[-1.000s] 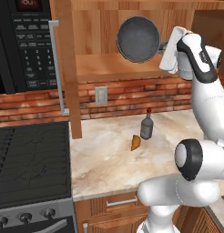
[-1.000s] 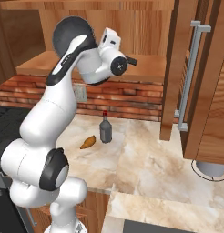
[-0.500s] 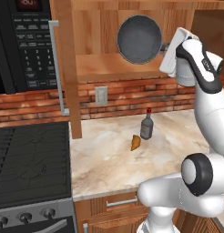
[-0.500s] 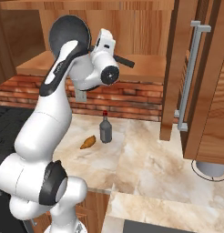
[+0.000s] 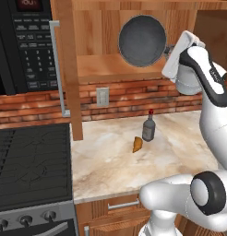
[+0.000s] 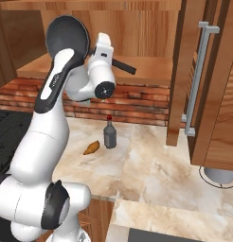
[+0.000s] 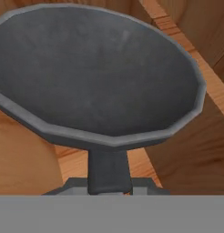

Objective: Pick the pan from the cabinet and place it on the stove. Then turn on the stove burner for the pan.

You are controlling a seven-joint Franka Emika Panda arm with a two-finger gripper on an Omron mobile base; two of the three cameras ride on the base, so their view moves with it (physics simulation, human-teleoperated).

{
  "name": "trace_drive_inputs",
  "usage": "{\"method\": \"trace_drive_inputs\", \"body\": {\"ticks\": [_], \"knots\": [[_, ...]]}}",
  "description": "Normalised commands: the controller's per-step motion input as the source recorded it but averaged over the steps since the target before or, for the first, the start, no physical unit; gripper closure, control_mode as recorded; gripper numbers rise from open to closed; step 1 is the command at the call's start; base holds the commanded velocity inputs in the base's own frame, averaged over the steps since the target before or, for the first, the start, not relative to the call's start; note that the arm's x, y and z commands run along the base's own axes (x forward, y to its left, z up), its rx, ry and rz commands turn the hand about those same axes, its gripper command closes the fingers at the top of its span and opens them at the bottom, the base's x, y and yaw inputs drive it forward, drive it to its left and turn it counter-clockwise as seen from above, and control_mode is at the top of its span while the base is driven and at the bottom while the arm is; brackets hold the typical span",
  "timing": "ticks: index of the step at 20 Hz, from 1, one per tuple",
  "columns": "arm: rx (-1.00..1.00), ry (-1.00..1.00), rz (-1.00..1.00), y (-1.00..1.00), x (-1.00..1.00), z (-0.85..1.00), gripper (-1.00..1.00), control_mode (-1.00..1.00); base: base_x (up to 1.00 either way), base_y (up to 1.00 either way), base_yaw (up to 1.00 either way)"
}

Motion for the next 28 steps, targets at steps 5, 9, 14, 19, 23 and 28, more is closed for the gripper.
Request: {"method": "trace_drive_inputs", "body": {"ticks": [5,9,14,19,23,28], "knots": [[0.00,-0.07,-0.05,0.00,-0.21,0.00,1.00,-1.00,0.00,0.00,0.00],[0.00,-0.01,-0.06,0.00,-0.20,0.00,1.00,-1.00,0.00,0.00,0.00],[0.00,0.00,-0.06,0.00,-0.21,0.01,1.00,-1.00,0.00,0.00,0.00],[0.00,0.00,-0.05,-0.01,-0.27,0.00,1.00,-1.00,0.00,0.00,0.00],[0.00,0.00,-0.03,-0.07,-0.32,0.00,1.00,-1.00,0.00,0.00,0.00],[0.00,0.00,-0.02,-0.09,-0.36,0.00,1.00,-1.00,0.00,0.00,0.00]]}}
